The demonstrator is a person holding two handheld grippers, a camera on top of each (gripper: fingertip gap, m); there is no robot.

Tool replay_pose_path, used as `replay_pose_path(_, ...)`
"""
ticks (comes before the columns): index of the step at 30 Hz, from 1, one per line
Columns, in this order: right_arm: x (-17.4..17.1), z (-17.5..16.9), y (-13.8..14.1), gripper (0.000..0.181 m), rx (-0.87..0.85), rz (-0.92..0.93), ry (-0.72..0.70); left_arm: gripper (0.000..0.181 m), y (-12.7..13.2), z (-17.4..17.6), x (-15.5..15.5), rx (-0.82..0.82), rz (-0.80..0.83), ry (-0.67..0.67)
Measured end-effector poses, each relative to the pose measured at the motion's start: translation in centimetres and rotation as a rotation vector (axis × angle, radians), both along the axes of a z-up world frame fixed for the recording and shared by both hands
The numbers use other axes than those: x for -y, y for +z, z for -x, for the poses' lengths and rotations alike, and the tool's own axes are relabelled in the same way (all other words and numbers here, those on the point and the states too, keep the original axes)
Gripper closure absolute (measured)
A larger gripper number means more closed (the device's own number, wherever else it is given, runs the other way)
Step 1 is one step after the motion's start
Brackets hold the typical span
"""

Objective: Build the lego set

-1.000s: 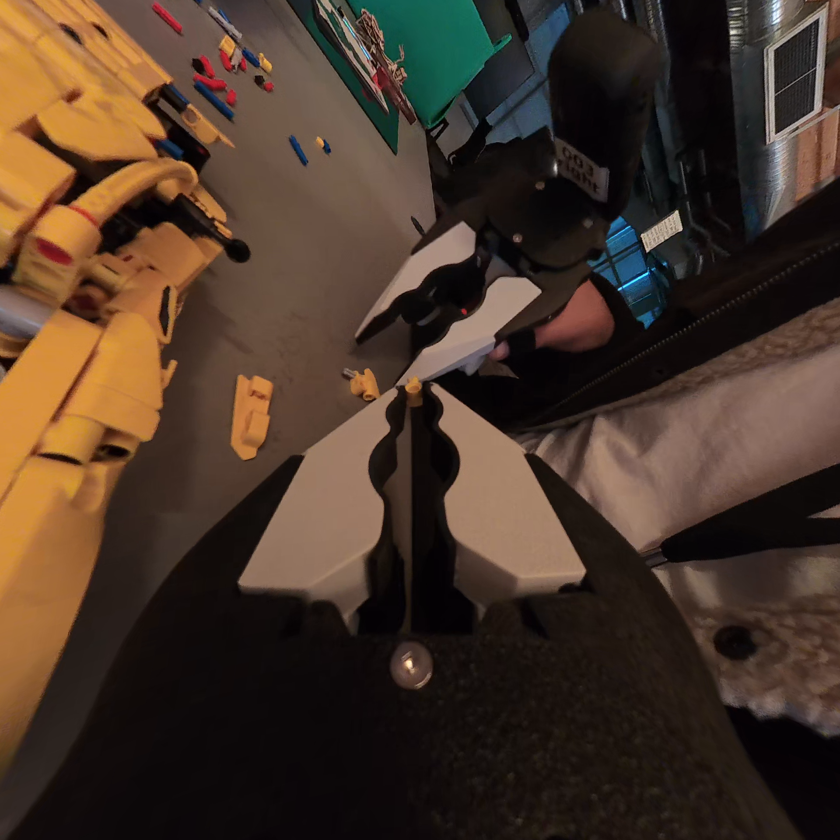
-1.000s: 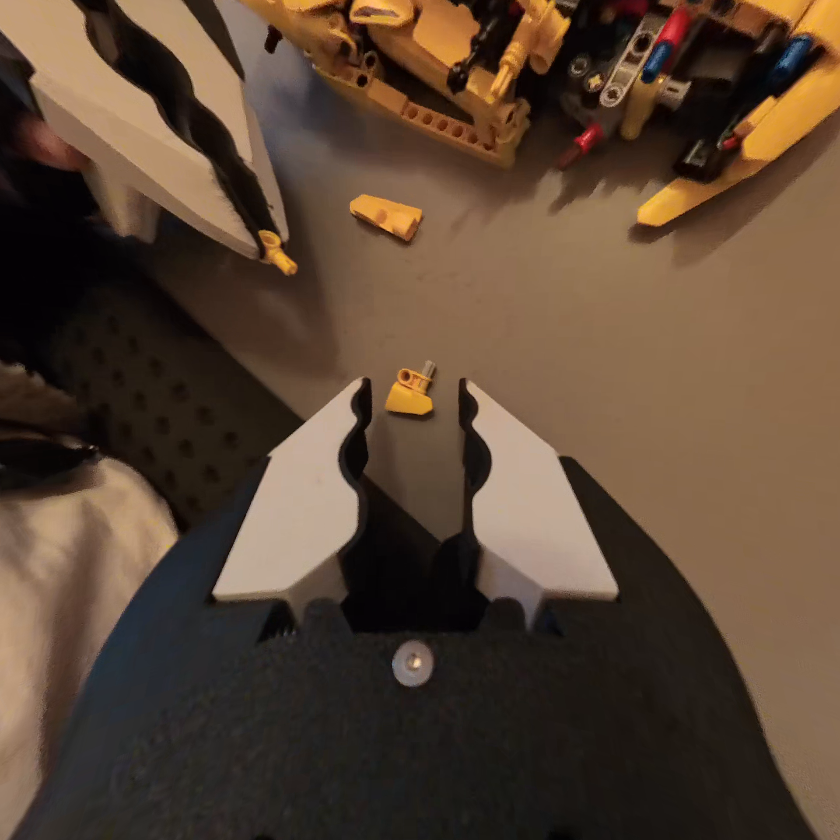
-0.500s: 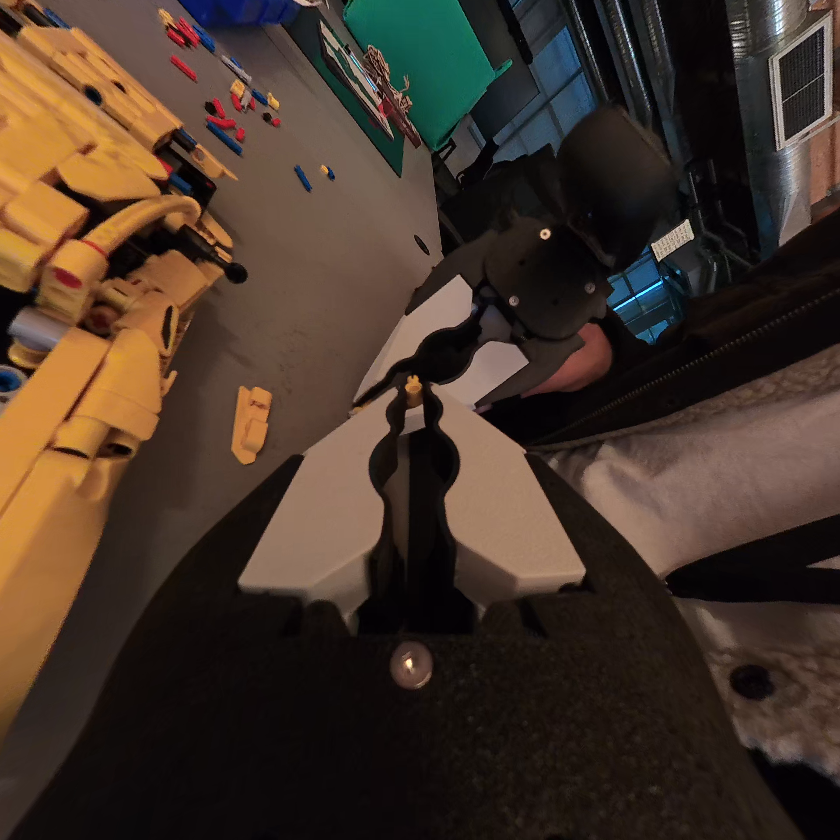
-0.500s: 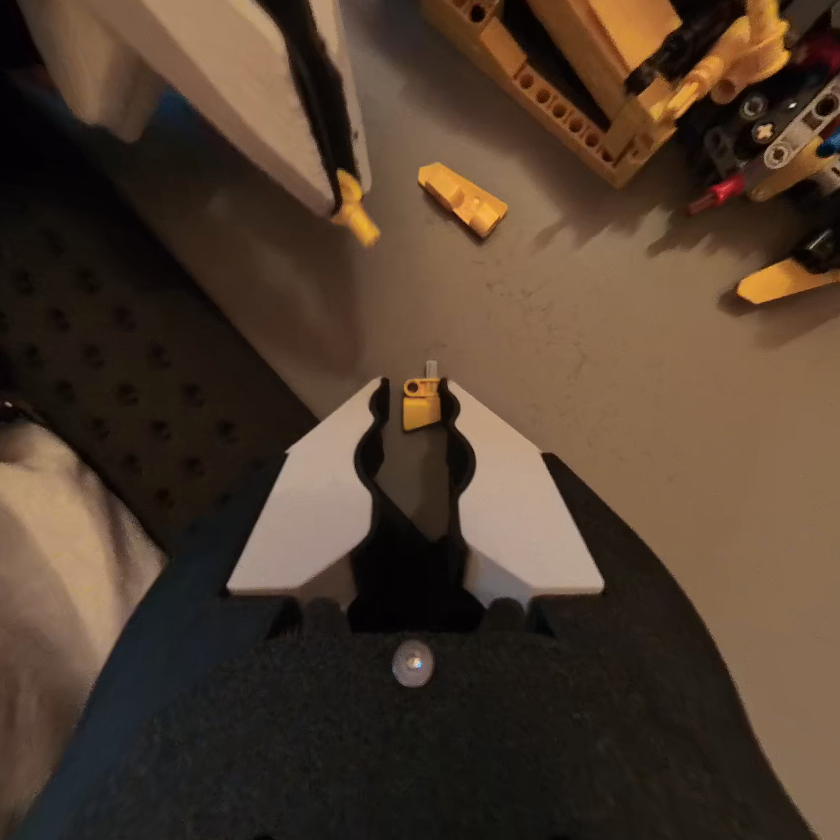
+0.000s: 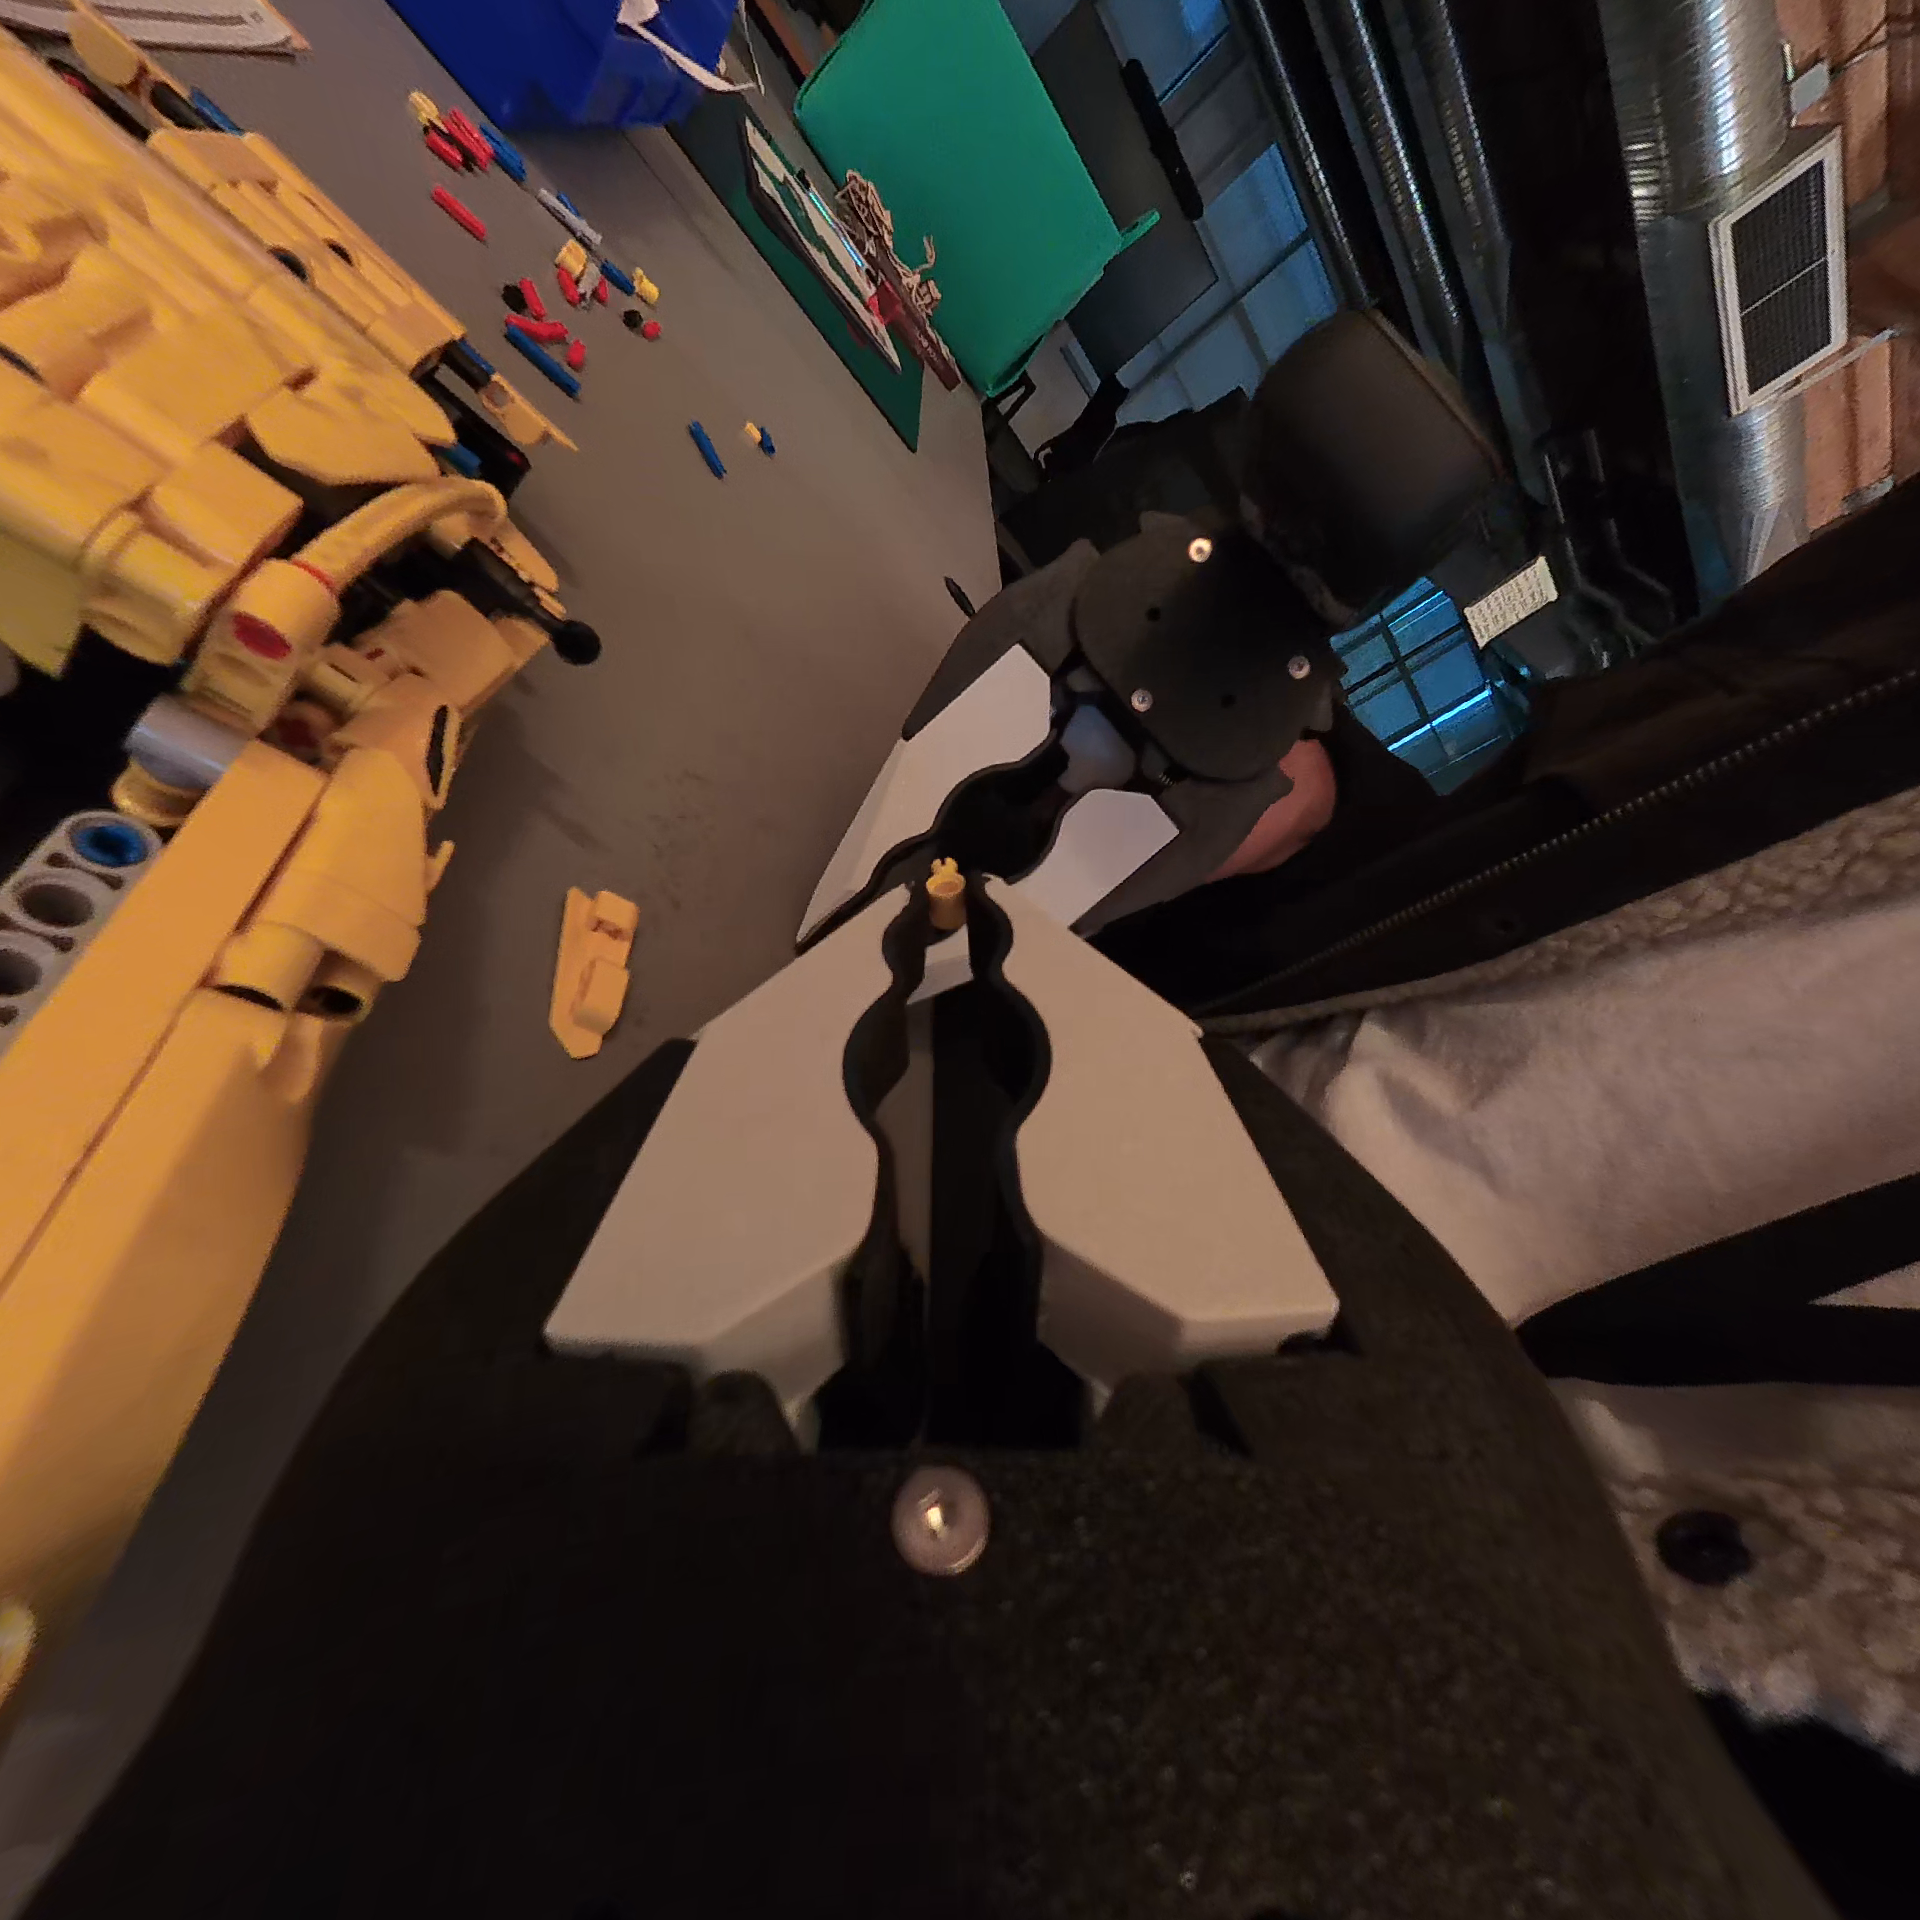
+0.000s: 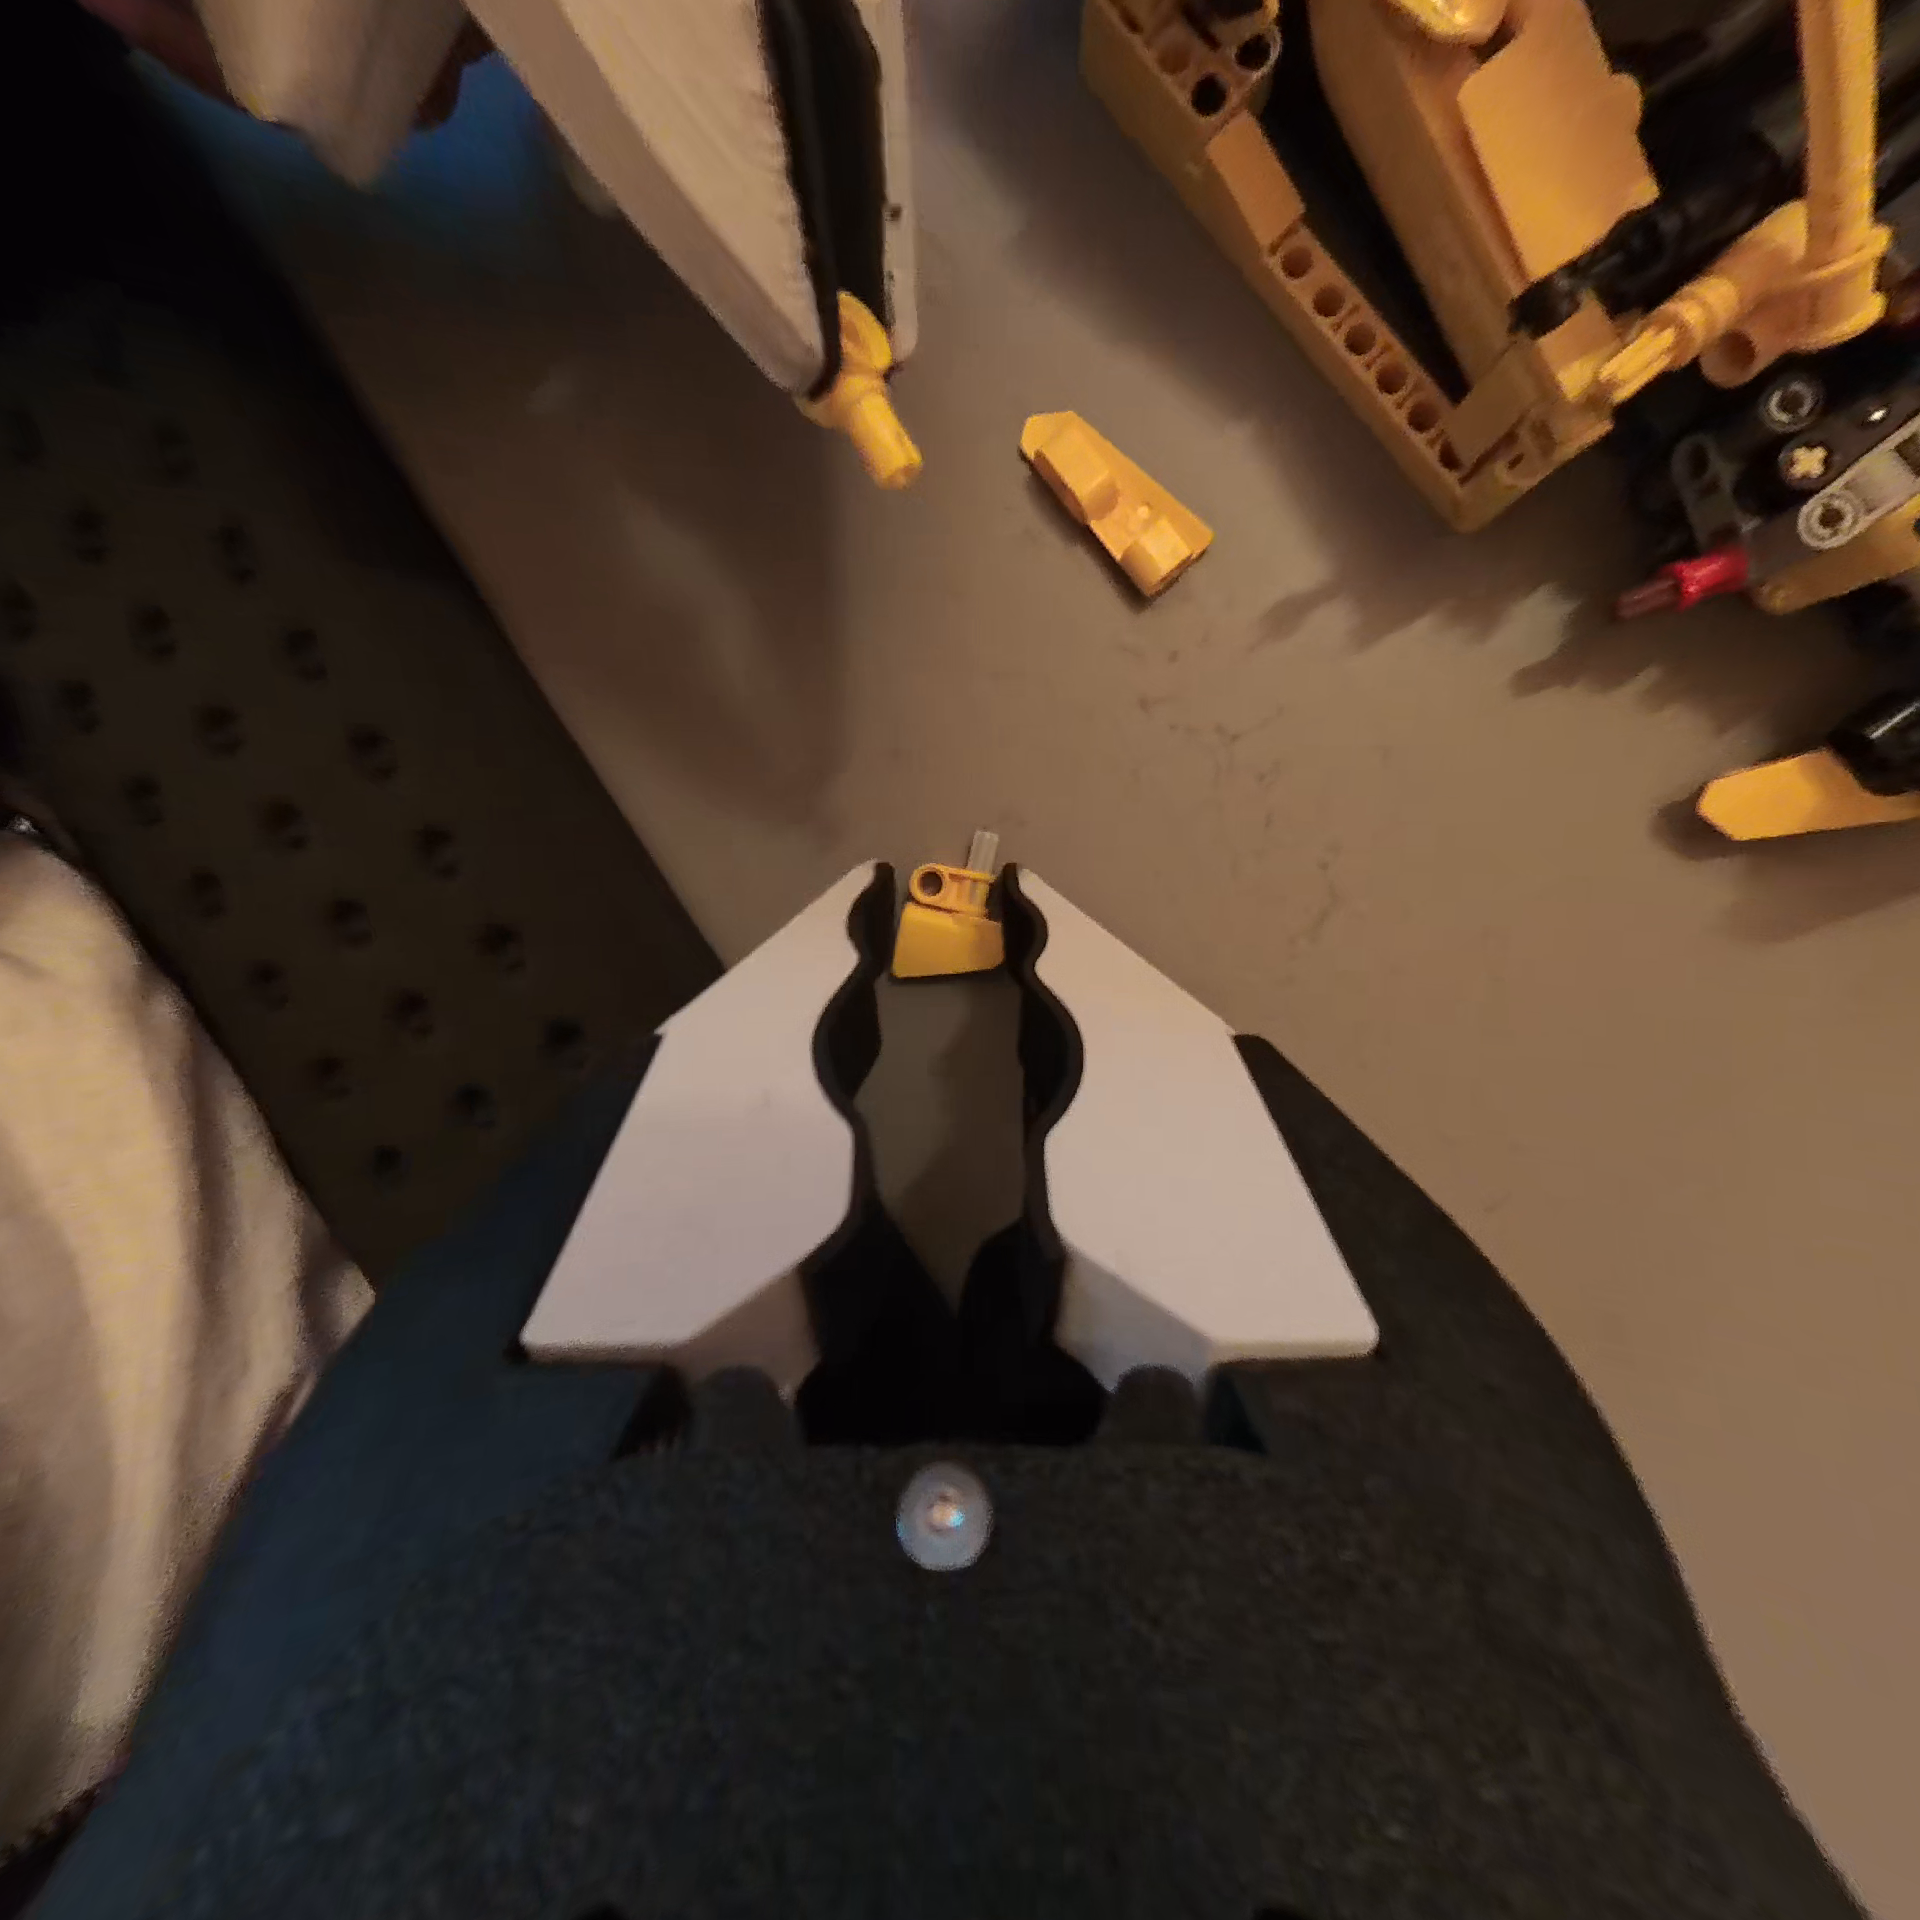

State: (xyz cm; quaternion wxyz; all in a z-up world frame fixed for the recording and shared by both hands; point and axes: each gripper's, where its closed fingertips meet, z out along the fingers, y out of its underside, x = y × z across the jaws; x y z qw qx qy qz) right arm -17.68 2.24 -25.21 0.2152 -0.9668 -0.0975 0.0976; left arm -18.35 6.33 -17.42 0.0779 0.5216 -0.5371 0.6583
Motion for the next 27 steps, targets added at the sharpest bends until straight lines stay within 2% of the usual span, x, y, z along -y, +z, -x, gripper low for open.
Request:
replay_pose_path(6, 0.0, -0.2, -0.1, 0.166, 0.087, 0.021, -0.002, 0.175, 0.0, 0.0, 0.0, 0.001, -0.001, -0.001)
replay_pose_path(9, -0.9, 0.7, 0.8, 0.167, -0.029, -0.07, 0.007, 0.175, 0.5, 0.0, -0.2, 0.014, 0.022, 0.007)
replay_pose_path(11, -3.0, 0.0, 4.2, 0.167, -0.12, -0.288, 0.009, 0.175, 1.9, 0.0, -0.8, 0.045, 0.096, 0.019)
replay_pose_path(14, -6.9, -2.9, 13.2, 0.168, -0.173, -0.713, 0.115, 0.175, 6.5, -0.6, -3.2, 0.123, 0.234, 0.043)
replay_pose_path(16, -9.0, -4.6, 18.8, 0.167, -0.154, -0.889, 0.238, 0.175, 11.4, -2.0, -6.0, 0.175, 0.279, 0.072)
replay_pose_path(18, -11.7, -6.4, 23.3, 0.167, -0.154, -0.984, 0.33, 0.175, 17.2, -3.7, -9.1, 0.243, 0.273, 0.09)
replay_pose_path(21, -13.8, -8.2, 30.9, 0.167, -0.392, -1.211, 0.469, 0.174, 23.5, -6.7, -13.1, 0.346, 0.108, 0.142)
replay_pose_path(22, -14.5, -9.0, 32.3, 0.167, -0.442, -1.226, 0.482, 0.175, 25.1, -7.0, -13.6, 0.377, 0.097, 0.119)
replay_pose_path(24, -15.8, -10.5, 33.1, 0.167, -0.435, -1.243, 0.489, 0.175, 26.8, -7.6, -13.9, 0.418, 0.059, 0.112)
replay_pose_path(27, -16.0, -11.5, 32.1, 0.167, -0.347, -1.344, 0.47, 0.175, 26.1, -8.2, -13.3, 0.421, 0.06, 0.068)
